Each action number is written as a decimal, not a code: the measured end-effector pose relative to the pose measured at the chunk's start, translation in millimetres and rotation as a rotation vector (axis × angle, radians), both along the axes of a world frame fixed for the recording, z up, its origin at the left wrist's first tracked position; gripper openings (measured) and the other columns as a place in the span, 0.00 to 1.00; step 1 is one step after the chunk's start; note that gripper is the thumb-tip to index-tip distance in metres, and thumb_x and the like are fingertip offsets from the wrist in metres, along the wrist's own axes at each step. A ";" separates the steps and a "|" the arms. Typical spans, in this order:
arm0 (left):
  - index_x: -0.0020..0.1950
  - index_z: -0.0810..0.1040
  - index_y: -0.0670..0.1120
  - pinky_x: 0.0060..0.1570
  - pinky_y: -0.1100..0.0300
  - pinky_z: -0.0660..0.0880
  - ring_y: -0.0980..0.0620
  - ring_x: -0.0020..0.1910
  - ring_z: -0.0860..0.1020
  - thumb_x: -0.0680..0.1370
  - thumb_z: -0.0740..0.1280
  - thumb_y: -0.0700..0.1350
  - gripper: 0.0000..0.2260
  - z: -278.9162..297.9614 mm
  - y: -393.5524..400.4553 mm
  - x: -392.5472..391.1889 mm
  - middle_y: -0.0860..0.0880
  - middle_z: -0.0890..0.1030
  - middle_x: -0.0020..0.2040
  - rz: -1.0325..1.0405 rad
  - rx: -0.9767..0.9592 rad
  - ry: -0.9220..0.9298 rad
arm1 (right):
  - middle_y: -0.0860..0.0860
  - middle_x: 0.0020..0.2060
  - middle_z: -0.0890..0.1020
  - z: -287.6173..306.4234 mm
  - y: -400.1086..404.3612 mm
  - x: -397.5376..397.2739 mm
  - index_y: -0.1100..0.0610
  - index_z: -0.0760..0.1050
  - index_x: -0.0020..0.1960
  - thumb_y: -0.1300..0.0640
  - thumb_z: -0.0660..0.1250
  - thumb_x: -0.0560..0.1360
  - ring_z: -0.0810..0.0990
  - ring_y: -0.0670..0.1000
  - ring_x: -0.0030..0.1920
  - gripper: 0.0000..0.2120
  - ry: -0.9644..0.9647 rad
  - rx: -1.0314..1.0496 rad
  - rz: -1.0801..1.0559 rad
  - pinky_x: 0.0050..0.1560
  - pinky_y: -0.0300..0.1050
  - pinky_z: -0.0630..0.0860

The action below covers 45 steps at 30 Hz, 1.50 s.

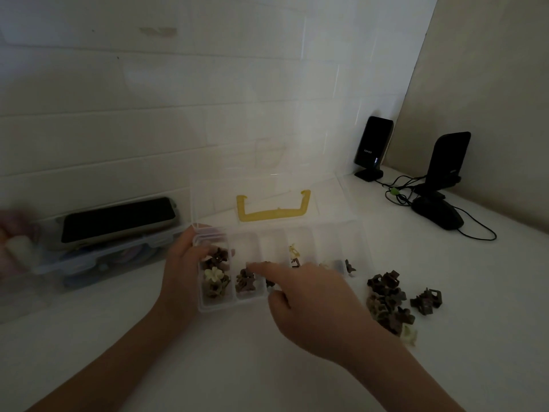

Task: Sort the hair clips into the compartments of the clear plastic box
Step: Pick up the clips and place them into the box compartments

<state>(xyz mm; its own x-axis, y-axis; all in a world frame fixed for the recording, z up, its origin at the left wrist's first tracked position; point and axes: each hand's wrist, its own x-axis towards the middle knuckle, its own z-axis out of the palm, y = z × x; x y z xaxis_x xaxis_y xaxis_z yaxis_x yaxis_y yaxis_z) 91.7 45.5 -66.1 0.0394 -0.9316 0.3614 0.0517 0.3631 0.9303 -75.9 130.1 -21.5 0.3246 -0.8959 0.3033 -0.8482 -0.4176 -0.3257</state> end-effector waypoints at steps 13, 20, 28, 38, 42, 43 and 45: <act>0.43 0.77 0.44 0.40 0.62 0.77 0.55 0.40 0.80 0.73 0.58 0.28 0.14 -3.6 -3.5 1.8 0.46 0.79 0.40 0.026 0.051 0.046 | 0.48 0.46 0.73 6.7 -13.6 24.0 0.50 0.68 0.62 0.52 0.46 0.74 0.70 0.47 0.47 0.20 -0.151 -0.152 0.065 0.44 0.45 0.70; 0.43 0.76 0.45 0.43 0.62 0.76 0.55 0.43 0.78 0.71 0.62 0.36 0.06 -1.0 1.0 3.6 0.49 0.79 0.42 0.018 -0.080 -0.097 | 0.44 0.59 0.72 -3.9 -25.5 20.7 0.47 0.64 0.67 0.56 0.65 0.74 0.66 0.45 0.60 0.23 -0.185 -0.116 0.145 0.58 0.32 0.65; 0.42 0.75 0.40 0.39 0.62 0.78 0.61 0.35 0.79 0.74 0.56 0.26 0.12 -2.2 -4.0 4.4 0.59 0.80 0.34 -0.002 0.038 -0.018 | 0.46 0.37 0.79 -12.4 -18.0 -69.3 0.44 0.73 0.49 0.59 0.57 0.77 0.73 0.42 0.30 0.12 -0.528 -0.369 -0.391 0.30 0.35 0.67; 0.44 0.76 0.46 0.49 0.48 0.76 0.50 0.42 0.80 0.71 0.61 0.37 0.07 -1.1 -2.4 6.1 0.53 0.82 0.39 -0.028 0.163 0.119 | 0.53 0.60 0.78 -42.5 -1.5 -113.9 0.52 0.76 0.60 0.66 0.56 0.76 0.75 0.55 0.58 0.18 -0.159 0.204 -0.707 0.61 0.50 0.69; 0.43 0.77 0.46 0.45 0.50 0.78 0.44 0.44 0.80 0.74 0.58 0.32 0.11 -2.9 -4.3 5.9 0.49 0.81 0.41 -0.007 0.173 0.096 | 0.51 0.57 0.81 -36.4 0.7 -120.5 0.54 0.79 0.58 0.68 0.58 0.76 0.76 0.51 0.56 0.17 -0.207 0.219 -0.657 0.61 0.43 0.69; 0.44 0.77 0.46 0.44 0.51 0.79 0.42 0.45 0.79 0.74 0.58 0.32 0.12 -3.4 -4.6 6.3 0.49 0.80 0.41 0.002 0.170 0.096 | 0.50 0.55 0.81 -35.8 1.6 -121.4 0.53 0.79 0.57 0.67 0.59 0.76 0.77 0.49 0.54 0.16 -0.222 0.207 -0.637 0.59 0.41 0.69; 0.47 0.76 0.47 0.47 0.51 0.77 0.43 0.47 0.77 0.76 0.58 0.34 0.11 -3.6 -4.2 6.2 0.49 0.80 0.44 0.011 0.192 0.086 | 0.47 0.50 0.82 -33.5 3.8 -122.4 0.51 0.80 0.55 0.67 0.63 0.75 0.78 0.44 0.48 0.15 -0.285 0.189 -0.597 0.52 0.33 0.70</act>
<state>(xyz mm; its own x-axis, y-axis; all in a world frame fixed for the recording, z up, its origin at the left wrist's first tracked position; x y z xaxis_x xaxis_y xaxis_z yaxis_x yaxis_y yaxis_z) 97.9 41.4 -69.7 0.0727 -0.9823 0.1725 0.1311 0.1809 0.9747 -198.3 133.9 -54.9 -0.3099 -0.9426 0.1245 -0.7859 0.1802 -0.5915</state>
